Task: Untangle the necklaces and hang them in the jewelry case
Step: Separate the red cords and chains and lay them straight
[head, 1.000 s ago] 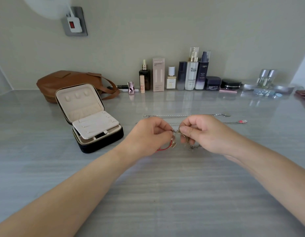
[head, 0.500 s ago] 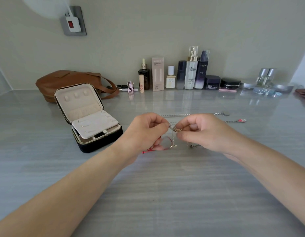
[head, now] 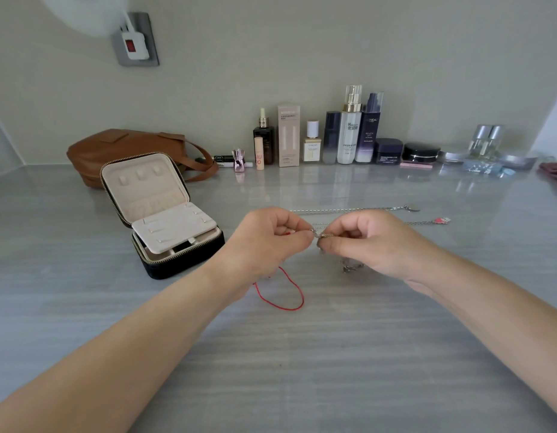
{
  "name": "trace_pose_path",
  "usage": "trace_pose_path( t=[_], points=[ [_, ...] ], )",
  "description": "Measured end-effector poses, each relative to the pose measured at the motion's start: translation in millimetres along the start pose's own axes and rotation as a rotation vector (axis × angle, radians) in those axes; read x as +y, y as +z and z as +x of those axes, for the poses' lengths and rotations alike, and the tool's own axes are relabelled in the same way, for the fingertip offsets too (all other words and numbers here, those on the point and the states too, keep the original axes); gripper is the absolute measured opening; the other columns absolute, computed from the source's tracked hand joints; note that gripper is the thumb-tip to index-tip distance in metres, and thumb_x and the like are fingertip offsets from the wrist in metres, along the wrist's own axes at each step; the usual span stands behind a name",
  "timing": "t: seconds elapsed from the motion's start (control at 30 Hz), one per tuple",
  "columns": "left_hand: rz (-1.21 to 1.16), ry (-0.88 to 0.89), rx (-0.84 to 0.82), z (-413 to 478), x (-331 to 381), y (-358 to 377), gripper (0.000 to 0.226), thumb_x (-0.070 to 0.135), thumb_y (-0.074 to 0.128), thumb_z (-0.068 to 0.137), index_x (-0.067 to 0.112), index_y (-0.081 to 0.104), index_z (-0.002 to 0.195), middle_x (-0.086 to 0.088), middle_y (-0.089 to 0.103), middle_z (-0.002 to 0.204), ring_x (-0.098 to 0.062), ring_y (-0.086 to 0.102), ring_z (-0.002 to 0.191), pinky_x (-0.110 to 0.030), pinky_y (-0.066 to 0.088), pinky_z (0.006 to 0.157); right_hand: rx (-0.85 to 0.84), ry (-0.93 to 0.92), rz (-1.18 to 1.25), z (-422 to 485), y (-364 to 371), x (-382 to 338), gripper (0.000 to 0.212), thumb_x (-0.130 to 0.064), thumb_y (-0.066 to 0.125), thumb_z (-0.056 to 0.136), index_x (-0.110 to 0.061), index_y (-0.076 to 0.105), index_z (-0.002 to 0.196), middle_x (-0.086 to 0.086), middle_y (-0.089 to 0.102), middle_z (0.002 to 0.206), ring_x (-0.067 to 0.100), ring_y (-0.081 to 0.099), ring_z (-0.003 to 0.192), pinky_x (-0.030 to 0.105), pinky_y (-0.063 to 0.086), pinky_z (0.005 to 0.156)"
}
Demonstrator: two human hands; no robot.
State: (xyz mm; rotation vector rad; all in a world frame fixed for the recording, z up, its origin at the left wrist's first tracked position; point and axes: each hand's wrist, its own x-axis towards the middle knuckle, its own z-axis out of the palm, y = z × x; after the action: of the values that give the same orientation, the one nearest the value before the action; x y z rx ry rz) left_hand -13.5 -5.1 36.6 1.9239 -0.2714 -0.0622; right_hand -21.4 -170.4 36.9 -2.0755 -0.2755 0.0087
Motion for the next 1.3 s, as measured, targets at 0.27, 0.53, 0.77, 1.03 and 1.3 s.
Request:
trace_pose_path(
  t=[0.27, 0.53, 0.77, 1.03, 1.3],
  points=[
    [0.106, -0.076, 0.005, 1, 4, 0, 0.015, 0.026, 0.063, 0.082, 0.022, 0.063, 0.067, 0.005, 0.033, 0.046, -0.011, 0.027, 0.04, -0.016, 0.026, 0.039, 0.03, -0.126, -0.158, 1, -2, 3, 0.008, -0.02, 0.064, 0.085, -0.02, 0.067, 0.078, -0.017, 0.06, 0.056, 0.002, 0.048, 0.052, 0.018, 0.04, 0.056],
    [0.105, -0.073, -0.034, -2, 4, -1, 0.011, 0.029, 0.065, 0.08, 0.02, 0.069, 0.074, 0.012, 0.029, 0.038, -0.007, 0.025, 0.035, -0.018, 0.026, 0.04, 0.12, -0.262, -0.381, 2, -3, 6, 0.016, -0.02, 0.06, 0.087, -0.025, 0.072, 0.096, -0.01, 0.065, 0.083, 0.003, 0.056, 0.077, 0.019, 0.042, 0.069],
    [0.089, -0.087, -0.011, 0, 3, -2, 0.016, 0.023, 0.06, 0.082, 0.024, 0.063, 0.066, 0.01, 0.028, 0.041, -0.01, 0.021, 0.038, -0.016, 0.021, 0.039, 0.079, -0.259, -0.438, 1, 0, 7, 0.014, -0.023, 0.057, 0.089, -0.023, 0.071, 0.092, -0.008, 0.063, 0.077, 0.007, 0.054, 0.07, 0.025, 0.042, 0.067],
    [0.16, -0.142, -0.149, -2, 4, -5, 0.015, 0.024, 0.066, 0.08, 0.021, 0.064, 0.065, 0.006, 0.023, 0.046, -0.008, 0.021, 0.035, -0.018, 0.022, 0.04, 0.088, -0.327, -0.507, -2, 3, 5, 0.02, -0.021, 0.057, 0.089, -0.03, 0.071, 0.101, -0.005, 0.059, 0.084, 0.014, 0.056, 0.079, 0.032, 0.044, 0.075],
    [0.122, -0.082, -0.215, -5, 5, -11, 0.009, 0.024, 0.069, 0.08, 0.02, 0.069, 0.071, 0.011, 0.027, 0.039, -0.009, 0.02, 0.039, -0.02, 0.019, 0.04, 0.093, -0.307, -0.465, -2, 0, 3, 0.012, -0.025, 0.059, 0.087, -0.026, 0.071, 0.087, -0.008, 0.061, 0.084, 0.011, 0.056, 0.078, 0.026, 0.044, 0.072]
  ],
)
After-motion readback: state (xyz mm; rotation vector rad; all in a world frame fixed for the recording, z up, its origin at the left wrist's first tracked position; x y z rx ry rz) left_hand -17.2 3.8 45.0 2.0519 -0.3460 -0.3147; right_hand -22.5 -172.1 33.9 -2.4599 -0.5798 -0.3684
